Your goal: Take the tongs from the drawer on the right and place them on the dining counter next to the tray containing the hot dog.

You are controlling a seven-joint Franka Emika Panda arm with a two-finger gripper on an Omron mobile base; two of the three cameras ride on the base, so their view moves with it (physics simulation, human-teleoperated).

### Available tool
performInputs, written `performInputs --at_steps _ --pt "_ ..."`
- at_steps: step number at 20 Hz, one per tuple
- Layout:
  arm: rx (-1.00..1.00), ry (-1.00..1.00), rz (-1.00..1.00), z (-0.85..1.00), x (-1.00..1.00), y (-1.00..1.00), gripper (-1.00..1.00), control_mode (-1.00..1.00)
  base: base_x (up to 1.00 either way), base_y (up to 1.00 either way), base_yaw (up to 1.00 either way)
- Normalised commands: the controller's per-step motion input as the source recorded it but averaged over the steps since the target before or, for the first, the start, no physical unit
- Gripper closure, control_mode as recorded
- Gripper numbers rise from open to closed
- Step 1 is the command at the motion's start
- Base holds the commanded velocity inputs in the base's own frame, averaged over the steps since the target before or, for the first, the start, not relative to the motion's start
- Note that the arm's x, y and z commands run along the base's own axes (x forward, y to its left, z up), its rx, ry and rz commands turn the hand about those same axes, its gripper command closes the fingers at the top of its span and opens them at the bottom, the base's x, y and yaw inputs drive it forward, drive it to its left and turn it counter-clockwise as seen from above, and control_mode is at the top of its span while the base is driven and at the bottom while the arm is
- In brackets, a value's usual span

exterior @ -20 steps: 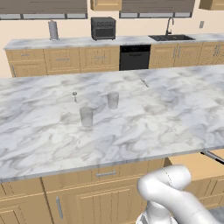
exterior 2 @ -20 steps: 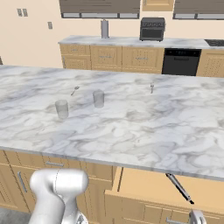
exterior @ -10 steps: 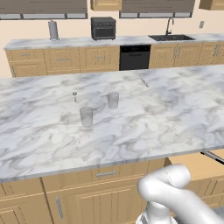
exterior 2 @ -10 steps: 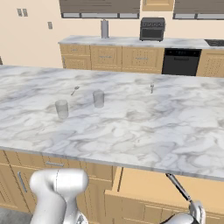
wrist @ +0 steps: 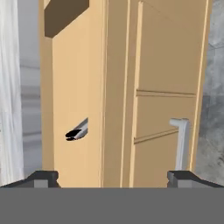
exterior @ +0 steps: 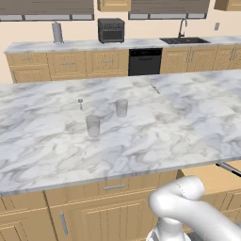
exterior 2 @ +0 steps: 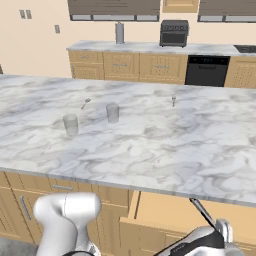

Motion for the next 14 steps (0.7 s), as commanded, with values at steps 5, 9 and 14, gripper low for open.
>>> performInputs --at_steps 5,9,14 --pt "0.00 0.07 0.00 -0.07 0.17 0.00 -1.00 -1.00 0.00 0.00 0.00" --pt "0.00 0.04 0.00 -0.13 0.24 0.00 -1.00 -1.00 0.00 0.00 0.00" --pt "0.00 0.15 0.00 -0.08 0.25 0.00 -1.00 -1.00 0.00 0.00 0.00"
